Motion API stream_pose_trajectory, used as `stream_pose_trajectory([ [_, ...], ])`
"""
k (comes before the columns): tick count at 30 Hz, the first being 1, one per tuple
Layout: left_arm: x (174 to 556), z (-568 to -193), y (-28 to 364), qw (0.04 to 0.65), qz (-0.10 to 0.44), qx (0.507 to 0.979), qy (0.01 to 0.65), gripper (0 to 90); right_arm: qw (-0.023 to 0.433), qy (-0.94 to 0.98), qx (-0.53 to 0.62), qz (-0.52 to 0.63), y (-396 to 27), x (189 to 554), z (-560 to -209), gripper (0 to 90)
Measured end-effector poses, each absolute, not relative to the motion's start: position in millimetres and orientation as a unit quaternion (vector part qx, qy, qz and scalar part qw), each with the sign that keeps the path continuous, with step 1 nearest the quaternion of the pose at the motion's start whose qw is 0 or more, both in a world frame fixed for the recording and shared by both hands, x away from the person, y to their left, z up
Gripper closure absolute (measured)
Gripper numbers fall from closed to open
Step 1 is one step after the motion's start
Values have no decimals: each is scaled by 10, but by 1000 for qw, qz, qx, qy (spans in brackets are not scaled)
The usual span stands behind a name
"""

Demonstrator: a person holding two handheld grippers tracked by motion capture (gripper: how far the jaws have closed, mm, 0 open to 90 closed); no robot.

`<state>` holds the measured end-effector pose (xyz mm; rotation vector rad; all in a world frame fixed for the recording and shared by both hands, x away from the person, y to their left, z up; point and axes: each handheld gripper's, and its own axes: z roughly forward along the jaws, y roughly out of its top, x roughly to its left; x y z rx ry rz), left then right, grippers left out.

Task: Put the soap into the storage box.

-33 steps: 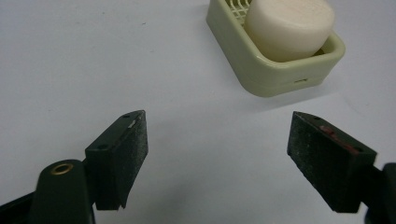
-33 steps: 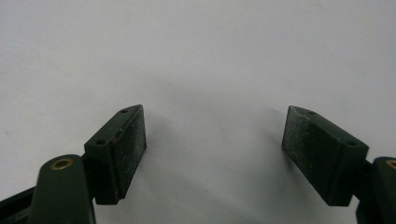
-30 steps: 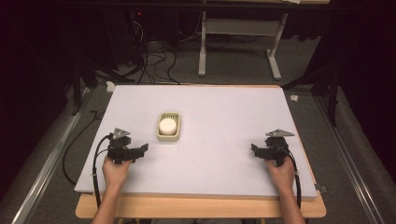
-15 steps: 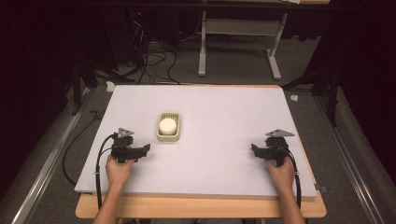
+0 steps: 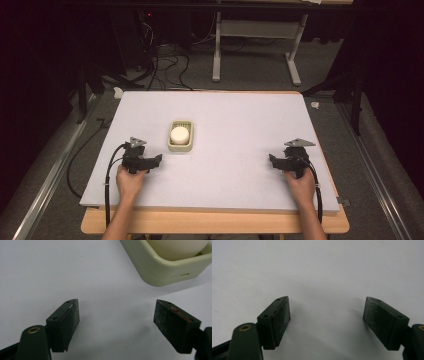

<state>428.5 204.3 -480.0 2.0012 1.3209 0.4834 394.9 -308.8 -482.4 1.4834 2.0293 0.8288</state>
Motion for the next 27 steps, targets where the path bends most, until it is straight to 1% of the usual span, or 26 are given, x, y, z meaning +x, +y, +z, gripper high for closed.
stream_pose_trajectory([
  [19,4308,-4845,1989,338,194,769,506,210,245,743,543,304,-3088,3948,-4824,223],
  [27,4299,-4871,1955,335,207,771,500,196,245,744,543,304,-3089,3949,-4824,223],
])
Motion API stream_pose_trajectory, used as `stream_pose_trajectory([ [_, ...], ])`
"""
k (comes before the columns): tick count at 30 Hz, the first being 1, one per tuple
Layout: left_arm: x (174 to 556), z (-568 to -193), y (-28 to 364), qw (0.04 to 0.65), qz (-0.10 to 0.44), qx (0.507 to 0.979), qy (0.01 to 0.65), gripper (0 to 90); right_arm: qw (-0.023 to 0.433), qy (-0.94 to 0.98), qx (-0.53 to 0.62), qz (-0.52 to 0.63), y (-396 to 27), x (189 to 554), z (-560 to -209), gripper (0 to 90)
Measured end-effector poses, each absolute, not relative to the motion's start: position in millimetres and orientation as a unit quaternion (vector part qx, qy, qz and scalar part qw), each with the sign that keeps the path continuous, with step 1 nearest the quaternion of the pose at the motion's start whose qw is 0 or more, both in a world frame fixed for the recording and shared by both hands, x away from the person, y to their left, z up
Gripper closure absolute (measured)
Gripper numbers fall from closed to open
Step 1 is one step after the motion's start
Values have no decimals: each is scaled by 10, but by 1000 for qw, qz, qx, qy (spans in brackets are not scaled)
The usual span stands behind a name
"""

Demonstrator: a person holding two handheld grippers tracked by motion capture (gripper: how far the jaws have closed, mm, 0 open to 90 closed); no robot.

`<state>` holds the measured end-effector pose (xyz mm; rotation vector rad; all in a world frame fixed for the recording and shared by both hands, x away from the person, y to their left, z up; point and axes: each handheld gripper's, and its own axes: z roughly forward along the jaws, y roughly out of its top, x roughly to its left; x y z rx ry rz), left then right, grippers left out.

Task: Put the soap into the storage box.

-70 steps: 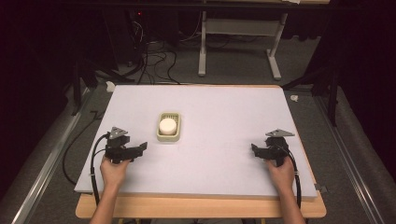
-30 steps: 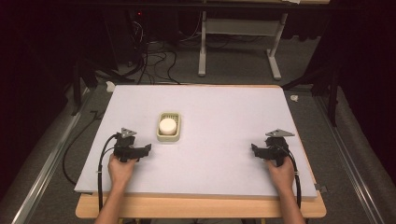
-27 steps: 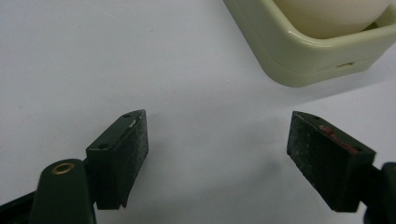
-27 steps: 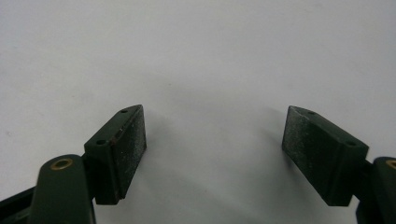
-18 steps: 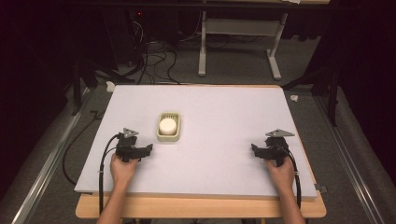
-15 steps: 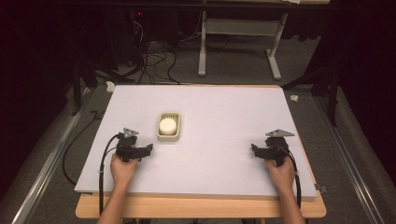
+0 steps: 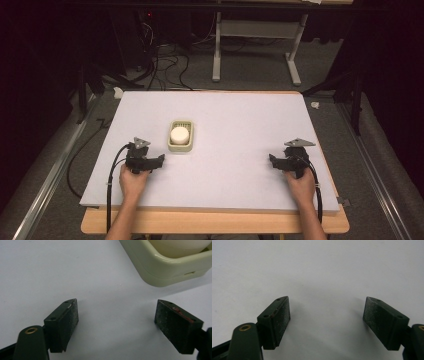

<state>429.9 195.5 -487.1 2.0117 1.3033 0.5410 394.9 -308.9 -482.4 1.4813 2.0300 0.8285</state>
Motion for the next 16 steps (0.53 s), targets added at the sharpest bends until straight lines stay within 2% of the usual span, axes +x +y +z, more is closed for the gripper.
stream_pose_trajectory([
  [16,4288,-4884,1961,340,209,769,499,193,245,744,543,304,-3089,3949,-4825,223],
])
